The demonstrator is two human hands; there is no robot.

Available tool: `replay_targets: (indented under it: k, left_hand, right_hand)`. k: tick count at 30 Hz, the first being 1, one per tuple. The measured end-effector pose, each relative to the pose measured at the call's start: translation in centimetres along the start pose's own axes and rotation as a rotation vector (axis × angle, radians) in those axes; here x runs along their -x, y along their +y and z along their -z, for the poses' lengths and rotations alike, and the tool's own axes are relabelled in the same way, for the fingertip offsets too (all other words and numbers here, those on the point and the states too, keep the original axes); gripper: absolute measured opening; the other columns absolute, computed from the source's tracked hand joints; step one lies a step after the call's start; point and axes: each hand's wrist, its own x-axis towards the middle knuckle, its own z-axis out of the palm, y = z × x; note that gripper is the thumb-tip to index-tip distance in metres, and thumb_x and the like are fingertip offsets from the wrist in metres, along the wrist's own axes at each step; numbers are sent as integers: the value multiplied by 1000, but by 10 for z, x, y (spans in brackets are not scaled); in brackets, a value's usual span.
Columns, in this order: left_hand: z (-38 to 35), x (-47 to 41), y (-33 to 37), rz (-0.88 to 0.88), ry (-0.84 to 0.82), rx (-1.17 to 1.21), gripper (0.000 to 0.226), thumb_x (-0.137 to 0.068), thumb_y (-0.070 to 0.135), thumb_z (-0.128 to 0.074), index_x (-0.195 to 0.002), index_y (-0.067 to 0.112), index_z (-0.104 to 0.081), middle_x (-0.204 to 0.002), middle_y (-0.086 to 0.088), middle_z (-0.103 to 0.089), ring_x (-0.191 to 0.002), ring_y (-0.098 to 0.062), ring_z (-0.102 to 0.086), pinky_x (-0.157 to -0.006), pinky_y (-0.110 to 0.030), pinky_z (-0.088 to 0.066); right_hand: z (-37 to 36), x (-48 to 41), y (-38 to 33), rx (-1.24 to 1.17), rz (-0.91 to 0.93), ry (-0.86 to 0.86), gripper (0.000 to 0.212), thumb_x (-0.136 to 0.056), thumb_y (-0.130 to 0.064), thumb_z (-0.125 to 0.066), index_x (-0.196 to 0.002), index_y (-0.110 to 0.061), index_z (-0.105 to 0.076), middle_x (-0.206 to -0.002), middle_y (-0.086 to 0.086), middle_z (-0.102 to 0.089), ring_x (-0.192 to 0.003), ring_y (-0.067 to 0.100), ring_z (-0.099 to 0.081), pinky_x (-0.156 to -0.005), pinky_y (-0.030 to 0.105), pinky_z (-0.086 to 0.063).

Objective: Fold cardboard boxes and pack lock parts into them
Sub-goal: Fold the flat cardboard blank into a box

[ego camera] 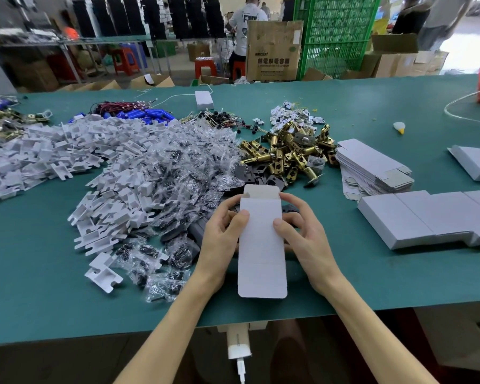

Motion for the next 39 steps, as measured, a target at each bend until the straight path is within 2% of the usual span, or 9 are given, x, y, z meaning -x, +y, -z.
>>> replay_targets:
  k: [5,10,14,19,22,26,30,34,39]
  left_hand:
    - [0,2,0,-40,22,-34,18,-93,36,-66,-108,27,-69,-108,-18,-71,-89,-24,-66,-75,-48,-55]
    - [3,2,0,-20,29,-48,14,-100,31,-69,-102,17,-70,-103,-14,-73,-83,-20,-65,-70,-38,-54]
    - [2,1,1,8,27,-35,17,-101,20,-66,-93,6,-67,-108,-6,-75,-80,-12,-68,-65,-25,-55]
    - [4,0,0,-29,44,-72,13,-99,18,-70,-97,6,-66,-107,-11,-72,-81,-17,-64,-70,-34,-55]
    - [4,0,0,-93,44,-59,14,-96,13,-73,-107,15,-64,-98,-2,-69,-82,-12,-63,-70,-26,-55]
    - [4,0,-2,-93,11,-57,19,-97,14,-72,-114,22,-66,-103,-13,-69,-80,-19,-66,-66,-30,-56]
    - [2,2,-1,-46,-7,-90,14,-97,27,-70,-104,14,-74,-94,-5,-74,-80,-16,-66,-70,-33,-54]
    - [-1,3,1,-34,-15,-63,27,-98,29,-68,-104,3,-71,-100,-23,-73,-81,-24,-64,-72,-41,-51]
    - [-2,4,5,-41,-13,-54,35,-101,33,-63,-104,-1,-70,-102,-29,-70,-81,-28,-63,-69,-40,-50]
  right_hand:
    - [1,0,0,24,30,-35,42,-89,-29,-63,-131,-27,-58,-106,17,-66,-93,21,-67,-72,34,-59]
    - [0,2,-1,53,59,22,22,-94,-33,-60,-111,-19,-62,-105,1,-66,-97,22,-65,-79,55,-55]
    - [1,2,0,38,61,42,14,-94,-24,-65,-100,-11,-65,-96,-3,-68,-87,15,-66,-79,51,-56]
    - [2,2,3,41,102,46,3,-98,-6,-65,-96,-5,-66,-101,-1,-69,-91,5,-67,-69,35,-61]
    - [2,2,2,60,130,59,9,-98,-6,-65,-104,-12,-64,-104,2,-67,-96,22,-66,-68,37,-62]
    - [0,3,0,27,117,48,32,-99,-6,-63,-125,-25,-60,-102,-2,-70,-85,34,-67,-70,45,-60]
    - [2,2,3,110,139,35,11,-101,-12,-62,-107,-18,-70,-100,-3,-73,-92,17,-69,-74,40,-60]
    - [1,2,3,98,147,29,8,-101,-18,-64,-100,-19,-71,-95,-2,-74,-84,17,-69,-68,32,-60]
    - [0,2,1,103,156,23,8,-99,-29,-65,-97,-24,-70,-93,-1,-72,-81,21,-65,-70,44,-56]
